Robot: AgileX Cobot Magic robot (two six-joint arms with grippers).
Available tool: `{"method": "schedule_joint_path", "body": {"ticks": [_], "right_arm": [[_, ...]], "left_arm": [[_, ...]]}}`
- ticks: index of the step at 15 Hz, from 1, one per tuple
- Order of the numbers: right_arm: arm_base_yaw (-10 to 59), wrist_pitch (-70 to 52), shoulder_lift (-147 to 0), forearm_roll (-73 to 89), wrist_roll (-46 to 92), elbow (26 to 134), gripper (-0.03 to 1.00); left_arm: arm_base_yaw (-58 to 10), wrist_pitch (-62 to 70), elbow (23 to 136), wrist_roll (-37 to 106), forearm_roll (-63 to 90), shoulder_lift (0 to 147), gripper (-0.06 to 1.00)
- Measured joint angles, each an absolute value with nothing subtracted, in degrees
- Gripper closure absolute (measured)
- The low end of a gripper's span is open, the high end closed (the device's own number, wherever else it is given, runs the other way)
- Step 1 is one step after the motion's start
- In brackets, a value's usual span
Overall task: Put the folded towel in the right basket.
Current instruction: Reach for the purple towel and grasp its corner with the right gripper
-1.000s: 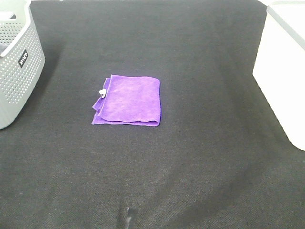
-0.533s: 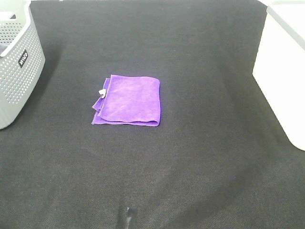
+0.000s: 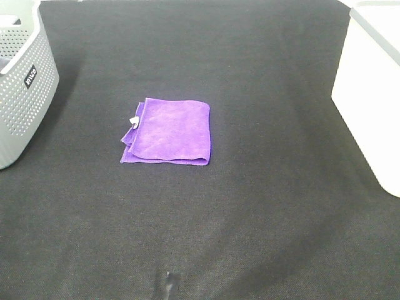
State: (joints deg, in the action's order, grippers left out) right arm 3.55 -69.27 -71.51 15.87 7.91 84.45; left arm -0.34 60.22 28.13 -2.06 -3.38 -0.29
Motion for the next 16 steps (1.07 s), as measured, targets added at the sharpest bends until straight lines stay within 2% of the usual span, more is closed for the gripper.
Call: {"method": "schedule_joint_path", "body": {"ticks": [3,5,8,16], "right_arm": [[12.4,-67.3,-90.3,22.1,7.4,92.3,-0.01],[15.7,-66.6,-103.2,24.4,7.4,97.6,-0.01],[16.5,-65.3,-119.1,29.5,7.4,106.5,-0.01],[16.5,-56.5,-134.5,37.1,7.3,110.1,-0.01]], "left_arm": [[-0.3,60.2,28.1,-2.1,-3.4,-0.3,-0.04],[-0.3,60.2,28.1,-2.1,-3.4,-0.3,-0.04],[-0.3,60.2,28.1,-2.1,-3.4,-0.3,-0.04],[-0.3,60.2,28.1,-2.1,-3.4,-0.3,-0.04]]}}
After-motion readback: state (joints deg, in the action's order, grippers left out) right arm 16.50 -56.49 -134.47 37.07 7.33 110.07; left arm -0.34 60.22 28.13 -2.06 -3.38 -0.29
